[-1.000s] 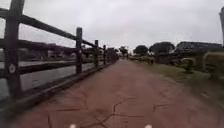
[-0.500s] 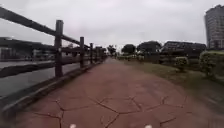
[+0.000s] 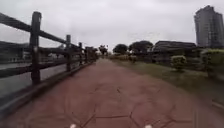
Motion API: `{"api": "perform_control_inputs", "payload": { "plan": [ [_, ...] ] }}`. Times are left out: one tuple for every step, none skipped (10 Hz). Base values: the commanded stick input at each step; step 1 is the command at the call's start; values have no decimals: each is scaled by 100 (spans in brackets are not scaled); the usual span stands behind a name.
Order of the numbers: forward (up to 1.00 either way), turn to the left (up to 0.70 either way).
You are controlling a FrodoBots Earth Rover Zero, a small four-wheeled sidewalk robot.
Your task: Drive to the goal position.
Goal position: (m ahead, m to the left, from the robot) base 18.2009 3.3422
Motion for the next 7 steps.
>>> {"api": "perform_control_inputs", "payload": {
  "plan": [
    [100, 0],
    [100, 0],
    [100, 0],
    [100, 0],
    [100, 0],
    [100, 0],
    [100, 0]
  ]
}}
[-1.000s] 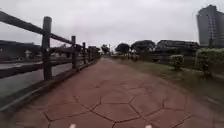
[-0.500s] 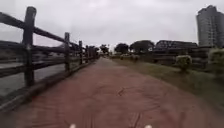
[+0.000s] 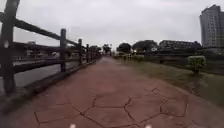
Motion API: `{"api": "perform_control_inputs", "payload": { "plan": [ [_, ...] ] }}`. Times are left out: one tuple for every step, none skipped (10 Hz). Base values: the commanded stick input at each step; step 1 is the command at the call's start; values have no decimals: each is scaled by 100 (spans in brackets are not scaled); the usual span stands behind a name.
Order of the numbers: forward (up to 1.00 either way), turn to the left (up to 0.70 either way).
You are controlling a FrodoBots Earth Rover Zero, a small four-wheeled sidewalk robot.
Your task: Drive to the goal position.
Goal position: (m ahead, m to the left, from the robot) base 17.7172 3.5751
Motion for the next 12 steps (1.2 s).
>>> {"api": "perform_control_inputs", "payload": {
  "plan": [
    [100, 0],
    [100, 0],
    [100, 0],
    [100, 0],
    [100, 0],
    [100, 0],
    [100, -27],
    [100, -40],
    [100, -34],
    [100, -20],
    [100, -7],
    [100, 0]
  ]
}}
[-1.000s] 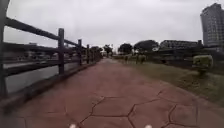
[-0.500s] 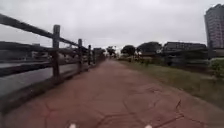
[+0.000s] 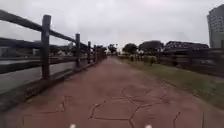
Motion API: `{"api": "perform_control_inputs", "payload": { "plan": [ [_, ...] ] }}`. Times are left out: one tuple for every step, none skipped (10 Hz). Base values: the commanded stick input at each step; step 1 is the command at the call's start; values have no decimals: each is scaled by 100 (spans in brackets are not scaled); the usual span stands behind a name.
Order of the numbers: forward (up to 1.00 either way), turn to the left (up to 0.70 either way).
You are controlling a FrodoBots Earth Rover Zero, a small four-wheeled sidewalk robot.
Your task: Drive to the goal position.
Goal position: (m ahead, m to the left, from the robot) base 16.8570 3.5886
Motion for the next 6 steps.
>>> {"api": "perform_control_inputs", "payload": {
  "plan": [
    [100, 0],
    [100, 0],
    [100, 0],
    [100, 0],
    [100, 0],
    [100, 0]
  ]
}}
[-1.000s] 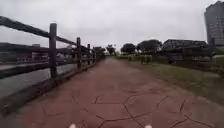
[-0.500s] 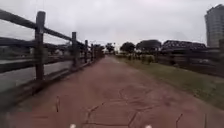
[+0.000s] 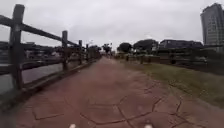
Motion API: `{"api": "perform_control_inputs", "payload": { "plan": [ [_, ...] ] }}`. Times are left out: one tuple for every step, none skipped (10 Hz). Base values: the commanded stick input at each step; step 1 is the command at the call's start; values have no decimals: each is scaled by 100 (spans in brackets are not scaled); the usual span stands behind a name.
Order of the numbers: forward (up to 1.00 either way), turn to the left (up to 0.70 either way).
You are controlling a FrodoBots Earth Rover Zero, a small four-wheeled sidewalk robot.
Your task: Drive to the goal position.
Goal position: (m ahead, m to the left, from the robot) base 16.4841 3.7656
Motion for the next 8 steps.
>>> {"api": "perform_control_inputs", "payload": {
  "plan": [
    [100, 0],
    [100, 0],
    [100, 0],
    [100, 0],
    [100, 0],
    [100, 0],
    [100, 0],
    [100, 0]
  ]
}}
